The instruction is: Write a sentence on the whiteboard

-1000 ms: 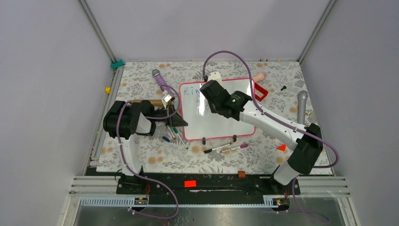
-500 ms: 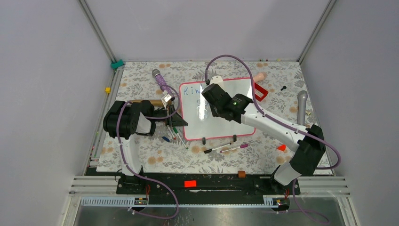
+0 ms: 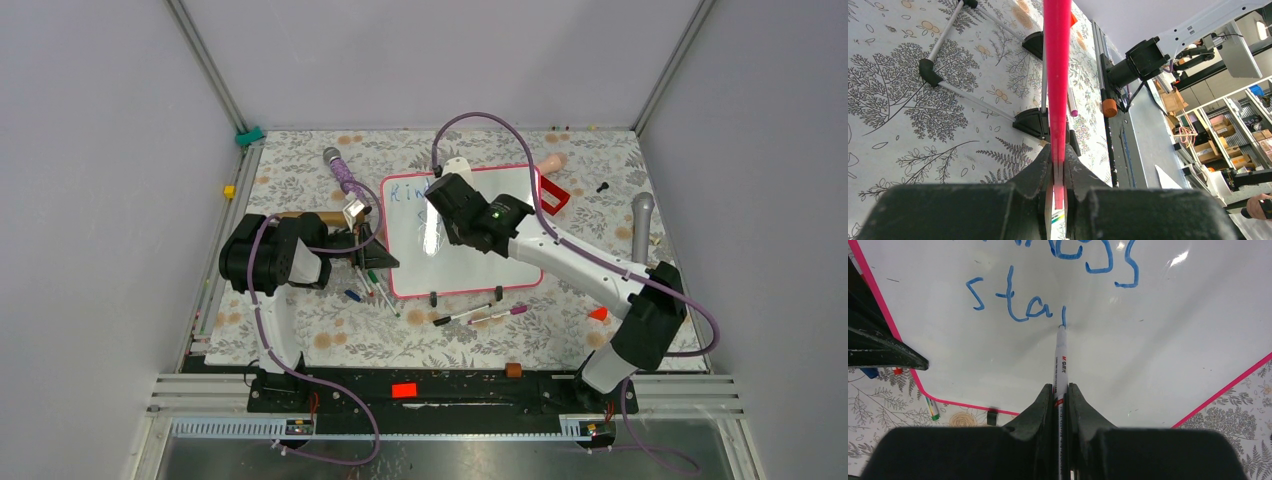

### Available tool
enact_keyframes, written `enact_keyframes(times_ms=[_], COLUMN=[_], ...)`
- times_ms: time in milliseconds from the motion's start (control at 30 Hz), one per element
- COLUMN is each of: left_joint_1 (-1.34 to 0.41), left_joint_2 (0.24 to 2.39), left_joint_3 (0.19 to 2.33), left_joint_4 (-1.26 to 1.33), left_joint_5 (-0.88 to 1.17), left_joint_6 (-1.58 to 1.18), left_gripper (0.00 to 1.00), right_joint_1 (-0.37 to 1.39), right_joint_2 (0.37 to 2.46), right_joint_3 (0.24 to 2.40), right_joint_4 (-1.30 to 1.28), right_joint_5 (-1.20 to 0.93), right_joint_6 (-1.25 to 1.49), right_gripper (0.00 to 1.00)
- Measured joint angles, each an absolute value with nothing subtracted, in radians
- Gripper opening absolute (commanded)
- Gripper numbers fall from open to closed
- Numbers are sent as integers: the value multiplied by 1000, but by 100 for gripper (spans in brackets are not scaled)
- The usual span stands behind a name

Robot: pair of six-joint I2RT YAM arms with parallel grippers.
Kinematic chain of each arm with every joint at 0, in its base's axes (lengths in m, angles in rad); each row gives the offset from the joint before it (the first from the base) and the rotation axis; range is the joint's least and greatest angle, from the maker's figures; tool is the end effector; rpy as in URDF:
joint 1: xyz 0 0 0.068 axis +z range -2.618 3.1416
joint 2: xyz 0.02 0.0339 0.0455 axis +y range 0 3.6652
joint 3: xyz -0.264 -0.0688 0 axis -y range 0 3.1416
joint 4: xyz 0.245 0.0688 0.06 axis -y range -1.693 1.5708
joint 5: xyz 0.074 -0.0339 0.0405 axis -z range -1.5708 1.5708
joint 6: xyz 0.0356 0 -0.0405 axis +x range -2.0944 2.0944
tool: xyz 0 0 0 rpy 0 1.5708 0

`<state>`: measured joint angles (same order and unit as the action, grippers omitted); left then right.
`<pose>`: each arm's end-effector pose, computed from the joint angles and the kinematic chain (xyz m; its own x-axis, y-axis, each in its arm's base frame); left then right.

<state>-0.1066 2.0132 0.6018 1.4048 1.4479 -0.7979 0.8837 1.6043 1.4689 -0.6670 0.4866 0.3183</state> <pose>0.3040 -0.0681 0.1192 -0.7204 -0.0112 -0.6935 0.6934 0.0119 -0.7204 0.2368 0.2623 0.3279 -0.5825 -0.2739 -0.7653 -0.3105 0.9451 -0.1018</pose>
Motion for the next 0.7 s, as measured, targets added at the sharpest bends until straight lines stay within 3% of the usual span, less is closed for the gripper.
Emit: enact_keyframes(times_ms=[700], left_joint_1=[-107], left_joint_2=[2014], left_joint_3=[602], left_joint_4=[1404], left_joint_5=[1443], left_joint_6=[-802], left_gripper=[0], right_joint_1=[866], right_joint_2=[1621], right_joint_3=[1504], right_joint_4=[-667], right_joint_5=[488], right_joint_6=[314], right_gripper=[0])
